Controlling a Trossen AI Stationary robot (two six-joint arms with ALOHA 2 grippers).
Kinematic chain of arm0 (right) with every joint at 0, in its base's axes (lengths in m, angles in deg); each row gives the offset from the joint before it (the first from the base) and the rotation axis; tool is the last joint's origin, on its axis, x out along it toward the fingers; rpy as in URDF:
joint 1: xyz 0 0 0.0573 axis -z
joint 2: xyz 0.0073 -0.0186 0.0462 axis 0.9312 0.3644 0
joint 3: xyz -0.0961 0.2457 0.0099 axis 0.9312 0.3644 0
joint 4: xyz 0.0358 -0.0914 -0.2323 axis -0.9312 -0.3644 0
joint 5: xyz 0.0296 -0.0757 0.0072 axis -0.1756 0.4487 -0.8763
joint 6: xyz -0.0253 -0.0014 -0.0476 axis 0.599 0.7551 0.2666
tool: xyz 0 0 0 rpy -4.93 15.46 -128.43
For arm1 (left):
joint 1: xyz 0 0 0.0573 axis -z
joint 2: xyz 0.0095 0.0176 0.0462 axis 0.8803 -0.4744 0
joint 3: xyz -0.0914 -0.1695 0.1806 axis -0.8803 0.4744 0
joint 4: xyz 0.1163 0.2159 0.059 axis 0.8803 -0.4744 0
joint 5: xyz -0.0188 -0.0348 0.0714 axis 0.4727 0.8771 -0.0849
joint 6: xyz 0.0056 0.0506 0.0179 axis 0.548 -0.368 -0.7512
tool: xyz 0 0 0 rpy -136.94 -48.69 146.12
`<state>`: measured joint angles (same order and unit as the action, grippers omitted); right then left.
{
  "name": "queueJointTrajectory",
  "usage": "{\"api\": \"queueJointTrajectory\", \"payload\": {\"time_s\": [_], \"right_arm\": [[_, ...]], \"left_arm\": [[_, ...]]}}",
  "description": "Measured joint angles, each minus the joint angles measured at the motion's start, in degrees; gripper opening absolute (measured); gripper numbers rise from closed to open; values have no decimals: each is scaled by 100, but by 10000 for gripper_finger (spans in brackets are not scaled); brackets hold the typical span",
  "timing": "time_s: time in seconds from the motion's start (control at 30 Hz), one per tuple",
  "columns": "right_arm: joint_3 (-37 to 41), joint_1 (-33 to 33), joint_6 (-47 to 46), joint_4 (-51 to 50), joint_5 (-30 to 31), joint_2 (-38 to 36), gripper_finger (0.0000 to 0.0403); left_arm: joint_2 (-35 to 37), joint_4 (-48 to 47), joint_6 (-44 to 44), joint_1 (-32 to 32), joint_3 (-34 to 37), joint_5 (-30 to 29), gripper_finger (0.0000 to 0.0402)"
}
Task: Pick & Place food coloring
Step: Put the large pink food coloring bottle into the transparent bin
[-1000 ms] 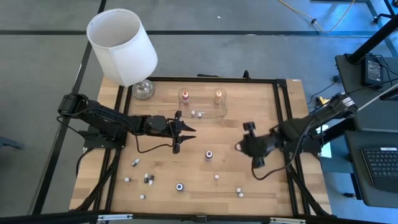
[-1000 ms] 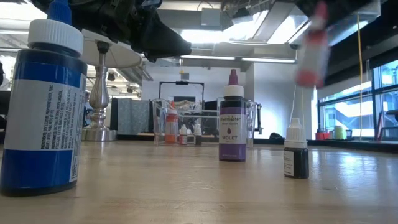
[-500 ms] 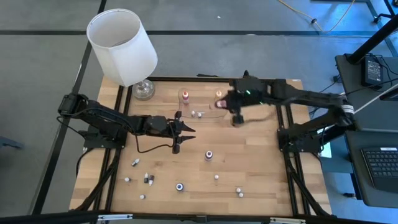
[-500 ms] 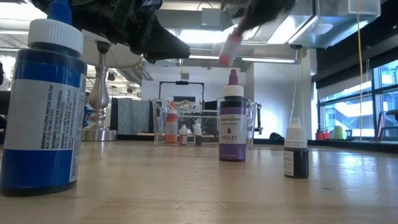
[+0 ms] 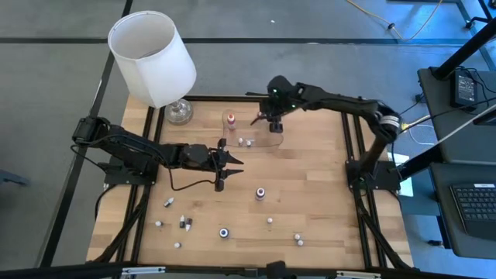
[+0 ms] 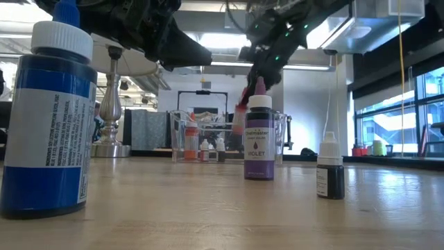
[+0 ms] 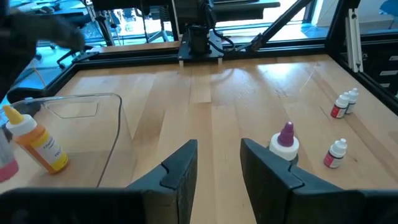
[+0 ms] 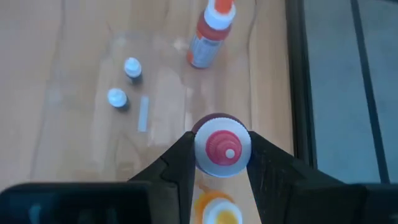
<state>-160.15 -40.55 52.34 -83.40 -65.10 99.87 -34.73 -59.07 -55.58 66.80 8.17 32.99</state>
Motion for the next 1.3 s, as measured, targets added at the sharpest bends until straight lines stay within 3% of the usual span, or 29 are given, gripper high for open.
{"api": "queueJointTrajectory", "payload": {"time_s": [0.2, 0.4, 0.57, 0.9, 1.07, 1.3], "right_arm": [[-164, 43, 87, -54, 4, 456, 121], [-164, 41, 217, -164, 669, 643, 121], [-164, 62, 198, -174, 675, 651, 122], [-164, 58, 199, -158, 760, 647, 246], [-164, 58, 61, -76, 1435, 647, 258], [-164, 6, 65, -96, 1283, 645, 260]], "left_arm": [[1, -116, 44, 0, 0, 0, 119], [0, -257, 188, 0, 0, 0, 117], [0, -258, 197, 2, 0, 0, 120], [0, -256, 199, 2, 0, 0, 120], [0, -258, 199, 2, 0, 0, 119], [0, -258, 201, 2, 0, 0, 116]]}}
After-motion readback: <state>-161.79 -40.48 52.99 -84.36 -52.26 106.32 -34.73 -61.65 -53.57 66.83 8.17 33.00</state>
